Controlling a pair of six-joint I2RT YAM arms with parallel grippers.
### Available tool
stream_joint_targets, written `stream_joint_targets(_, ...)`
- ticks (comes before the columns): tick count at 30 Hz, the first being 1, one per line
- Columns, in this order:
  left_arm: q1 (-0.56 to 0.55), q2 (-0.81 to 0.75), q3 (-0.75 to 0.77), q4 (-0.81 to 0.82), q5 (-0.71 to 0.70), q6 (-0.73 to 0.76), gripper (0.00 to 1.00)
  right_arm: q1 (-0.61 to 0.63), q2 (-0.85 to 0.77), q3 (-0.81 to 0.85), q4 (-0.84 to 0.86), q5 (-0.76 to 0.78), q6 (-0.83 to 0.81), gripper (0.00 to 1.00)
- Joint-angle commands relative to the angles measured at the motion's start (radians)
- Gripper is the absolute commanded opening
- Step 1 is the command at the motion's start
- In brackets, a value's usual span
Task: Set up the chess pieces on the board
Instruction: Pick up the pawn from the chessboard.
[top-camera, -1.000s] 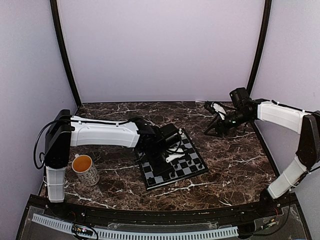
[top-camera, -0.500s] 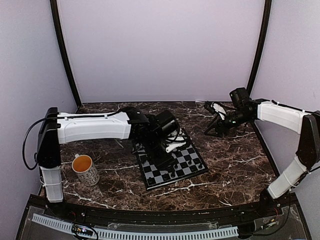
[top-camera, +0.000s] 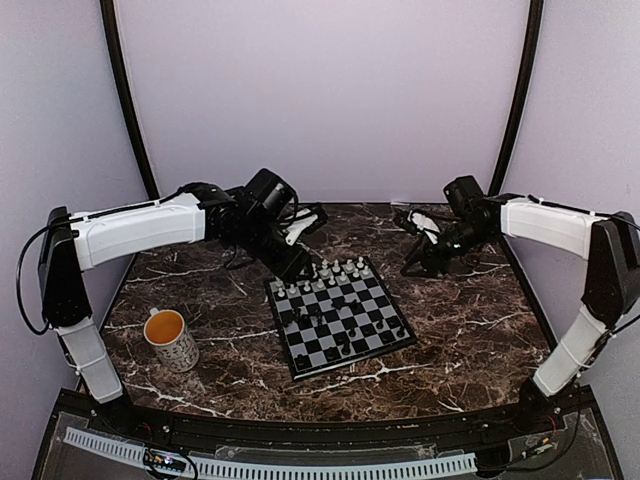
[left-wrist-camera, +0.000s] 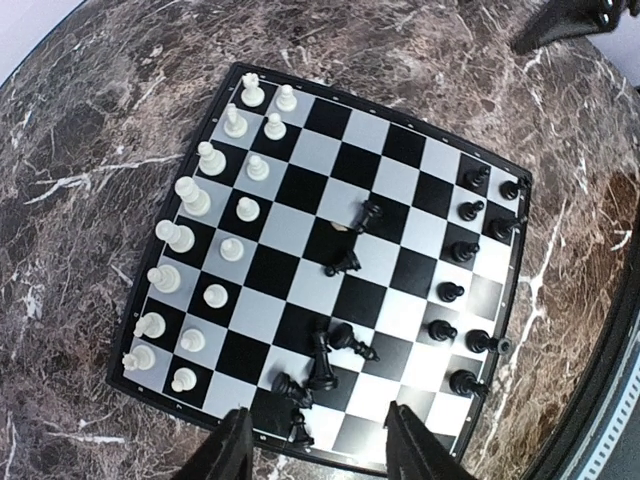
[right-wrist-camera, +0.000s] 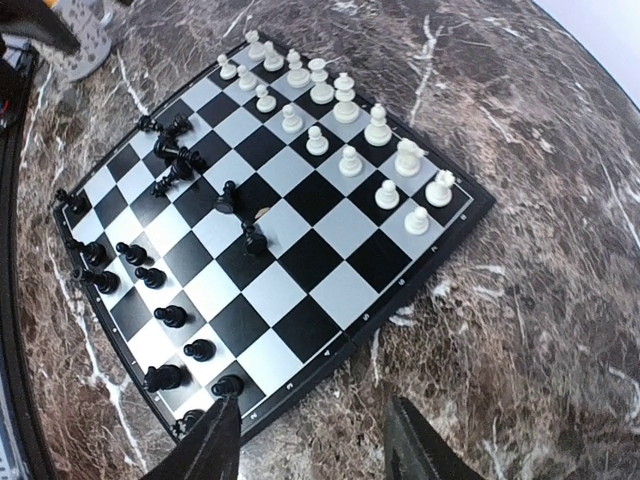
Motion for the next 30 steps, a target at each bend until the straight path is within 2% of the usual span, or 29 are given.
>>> stream_joint_targets(1, 0.056, -0.006, -0.019, 0.183, 0.085, -0.086, 0.48, 0.087, 0.1, 0.103, -0.063, 0.071, -0.055, 0.47)
stream_joint_targets(4, 0.084, 0.005, -0.063, 0.317, 0.106, -0.1, 0.48, 0.137, 0.182, 0.172, -0.081, 0.108, -0.074, 0.45)
stream_joint_targets(8, 0.132, -0.001, -0.174, 0.401, 0.144, -0.142, 0.48, 0.202, 0.289, 0.265, -0.116, 0.144, -0.101, 0.45)
stream_joint_targets(11, 0.144, -0.036, -0.256, 0.466, 0.109, -0.152, 0.49, 0.242, 0.355, 0.31, -0.125, 0.192, -0.127, 0.45)
stream_joint_targets(20, 0.15, -0.059, -0.265, 0.459, 0.115, -0.181, 0.5, 0.304, 0.455, 0.366, -0.134, 0.277, -0.169, 0.5)
stream_joint_targets(30, 0.169, -0.055, -0.262, 0.461, 0.158, -0.202, 0.5, 0.329, 0.495, 0.38, -0.128, 0.302, -0.182, 0.51)
